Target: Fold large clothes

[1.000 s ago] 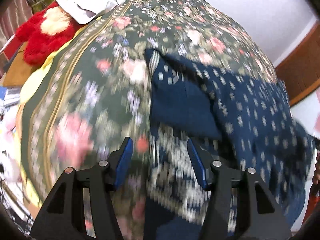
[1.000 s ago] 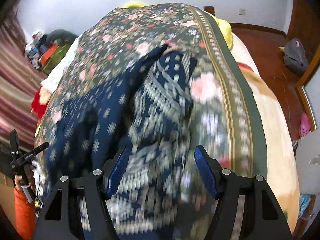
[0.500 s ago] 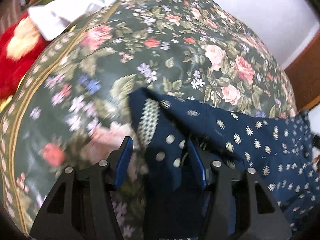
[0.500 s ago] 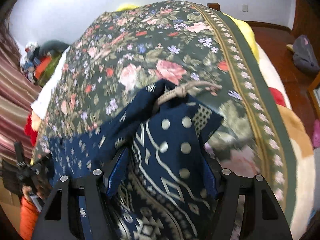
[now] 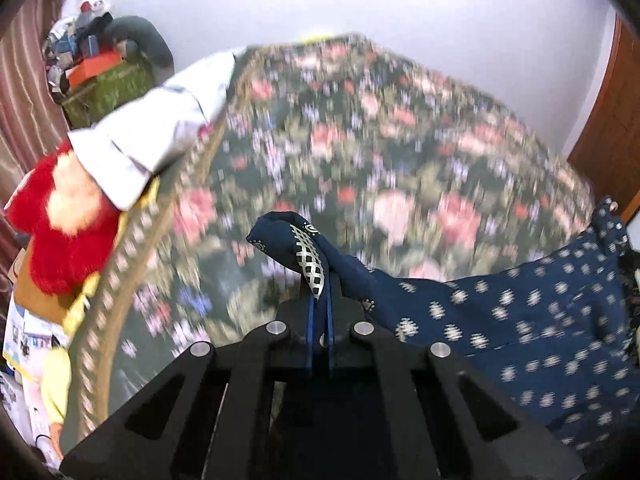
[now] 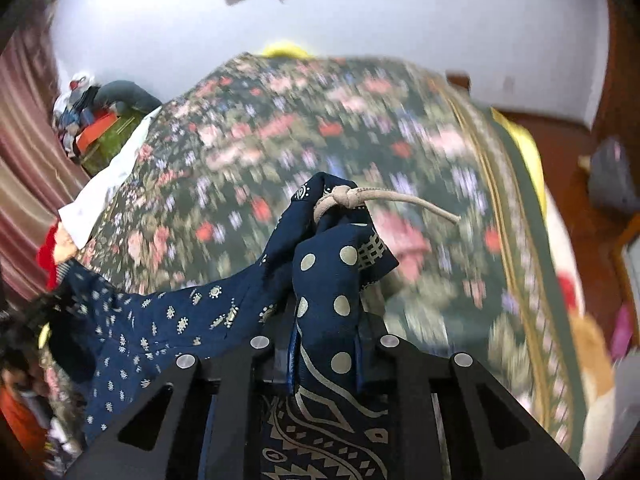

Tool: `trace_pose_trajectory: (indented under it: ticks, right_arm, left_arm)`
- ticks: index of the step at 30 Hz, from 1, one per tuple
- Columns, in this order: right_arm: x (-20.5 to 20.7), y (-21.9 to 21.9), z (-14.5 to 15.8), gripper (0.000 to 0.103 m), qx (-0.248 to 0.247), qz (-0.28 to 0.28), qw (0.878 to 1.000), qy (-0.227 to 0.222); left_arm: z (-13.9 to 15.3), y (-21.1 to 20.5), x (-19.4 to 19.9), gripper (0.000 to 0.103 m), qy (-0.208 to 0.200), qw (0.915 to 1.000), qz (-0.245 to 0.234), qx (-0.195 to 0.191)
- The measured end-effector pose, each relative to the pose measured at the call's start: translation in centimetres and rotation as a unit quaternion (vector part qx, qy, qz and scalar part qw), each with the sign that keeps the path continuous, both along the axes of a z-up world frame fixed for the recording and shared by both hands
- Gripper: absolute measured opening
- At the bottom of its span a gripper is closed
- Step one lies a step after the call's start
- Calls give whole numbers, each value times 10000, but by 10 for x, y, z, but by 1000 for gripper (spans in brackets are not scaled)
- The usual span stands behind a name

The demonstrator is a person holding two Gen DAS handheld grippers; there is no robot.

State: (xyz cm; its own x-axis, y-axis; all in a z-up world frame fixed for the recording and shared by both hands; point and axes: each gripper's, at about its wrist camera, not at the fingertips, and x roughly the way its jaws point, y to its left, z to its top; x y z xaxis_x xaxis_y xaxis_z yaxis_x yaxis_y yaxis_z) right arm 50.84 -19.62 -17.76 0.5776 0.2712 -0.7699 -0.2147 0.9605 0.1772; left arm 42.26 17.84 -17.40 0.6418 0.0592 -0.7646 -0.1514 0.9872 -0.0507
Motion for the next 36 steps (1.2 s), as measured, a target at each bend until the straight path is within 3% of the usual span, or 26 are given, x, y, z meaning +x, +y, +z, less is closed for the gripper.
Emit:
trace_pose_trajectory:
  ticks: [6, 9, 12, 13, 14, 15, 16, 17, 21, 25, 28, 36]
  right_arm:
    - [52, 35, 21, 17, -137, -199, 9991, -347]
    - [77, 48, 10, 18, -288, -295, 9989, -215]
    - [94, 54, -15, 21, -549, -300, 9980, 29]
    - [93, 54, -20, 26, -665, -272, 9974, -18]
    - [92, 55, -23, 44, -866, -289, 9957, -130]
    - [90, 55, -25, 71, -1279, -415, 9904, -323]
    - [88, 54, -26, 82, -1500, -497, 9865, -430]
    - [87, 50, -28, 90, -1649, -497, 9836, -539]
    - [87, 29, -27, 89, -1188, -382, 9920, -199]
    - [66, 19, -6, 89, -1225, -362, 9915, -247]
    - [39, 10, 21, 89, -1025, -196, 9940, -331]
    - [-70, 7, 112, 90, -776, 388, 9931, -789]
  left_arm:
    - [34, 28, 33, 4, -430, 9986, 298, -92]
    - [16, 48, 60, 4, -135, 9987, 475, -132]
    - [-22, 67, 79, 5, 462, 9971, 579, -149]
    - [-34, 72, 82, 6, 620, 9961, 600, -174]
    - [-46, 76, 85, 7, 738, 9952, 625, -178]
    - [-54, 77, 86, 9, 825, 9943, 656, -136]
    - [-63, 79, 87, 14, 907, 9935, 678, -109]
    - [-70, 81, 87, 14, 953, 9930, 672, -173]
    - [-70, 81, 88, 18, 944, 9929, 705, -160]
    - [-42, 79, 75, 20, 850, 9935, 736, 187]
    - [-15, 76, 56, 21, 718, 9955, 602, 173]
    - [78, 31, -45, 48, -42, 9988, -1, 480]
